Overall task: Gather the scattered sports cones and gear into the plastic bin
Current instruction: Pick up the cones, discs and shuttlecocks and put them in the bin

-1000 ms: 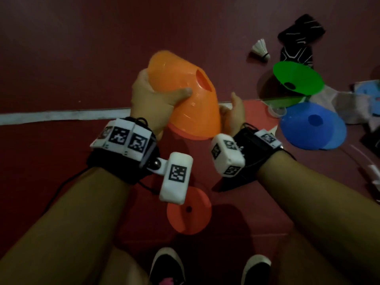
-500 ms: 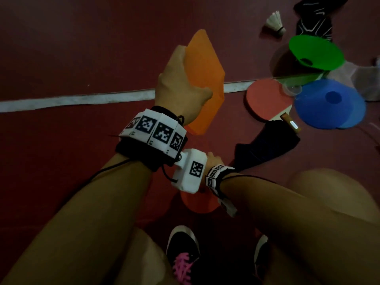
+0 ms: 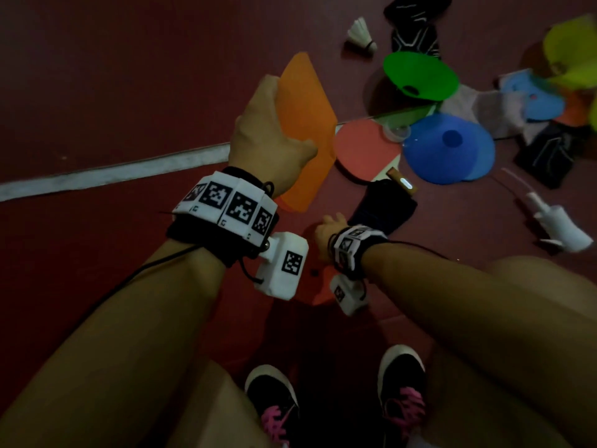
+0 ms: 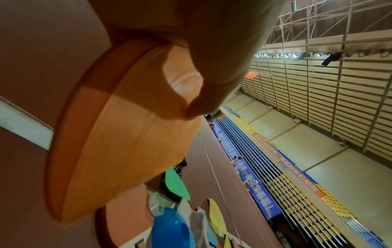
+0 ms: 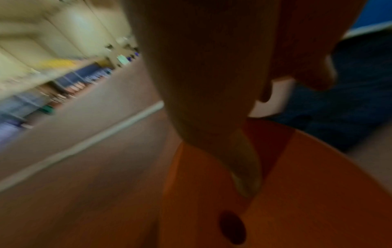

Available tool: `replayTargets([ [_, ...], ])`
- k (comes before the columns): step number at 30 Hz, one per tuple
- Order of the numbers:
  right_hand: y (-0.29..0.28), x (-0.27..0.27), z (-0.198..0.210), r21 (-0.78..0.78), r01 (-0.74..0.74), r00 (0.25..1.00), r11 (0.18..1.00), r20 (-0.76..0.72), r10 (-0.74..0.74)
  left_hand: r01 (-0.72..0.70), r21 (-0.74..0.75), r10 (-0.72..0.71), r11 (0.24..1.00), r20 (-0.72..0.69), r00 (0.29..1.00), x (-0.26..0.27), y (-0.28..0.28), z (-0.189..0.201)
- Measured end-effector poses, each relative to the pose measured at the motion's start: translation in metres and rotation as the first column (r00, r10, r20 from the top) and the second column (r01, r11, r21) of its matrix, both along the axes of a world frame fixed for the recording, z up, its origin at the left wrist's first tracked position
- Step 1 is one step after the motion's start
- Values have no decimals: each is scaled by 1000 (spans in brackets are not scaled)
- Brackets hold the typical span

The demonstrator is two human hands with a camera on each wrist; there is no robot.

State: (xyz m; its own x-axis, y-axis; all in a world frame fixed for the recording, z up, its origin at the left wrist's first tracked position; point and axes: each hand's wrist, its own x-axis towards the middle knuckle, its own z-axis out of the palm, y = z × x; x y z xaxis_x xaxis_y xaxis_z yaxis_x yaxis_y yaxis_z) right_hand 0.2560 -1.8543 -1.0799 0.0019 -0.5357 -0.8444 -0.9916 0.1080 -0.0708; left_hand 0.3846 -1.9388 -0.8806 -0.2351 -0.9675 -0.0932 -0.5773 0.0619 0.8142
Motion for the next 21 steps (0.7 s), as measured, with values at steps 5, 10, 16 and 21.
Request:
replayTargets([
  [5, 41, -55, -3, 59, -78, 989, 995, -123, 85, 72, 2, -72, 997, 7, 997, -22, 3, -5],
  [10, 36, -57, 8, -162, -27, 998, 986, -56, 18, 63, -1, -63, 998, 7, 998, -35, 3, -5],
  [16, -9, -37, 61, -362, 312, 938, 878, 262, -226, -5, -22, 5, 1000, -10, 1000, -36, -1, 8],
  [21, -22, -56, 127, -381, 577, 795, 722, 464, -390, -178, 44, 183, 983, -175, 967, -20, 12, 31],
])
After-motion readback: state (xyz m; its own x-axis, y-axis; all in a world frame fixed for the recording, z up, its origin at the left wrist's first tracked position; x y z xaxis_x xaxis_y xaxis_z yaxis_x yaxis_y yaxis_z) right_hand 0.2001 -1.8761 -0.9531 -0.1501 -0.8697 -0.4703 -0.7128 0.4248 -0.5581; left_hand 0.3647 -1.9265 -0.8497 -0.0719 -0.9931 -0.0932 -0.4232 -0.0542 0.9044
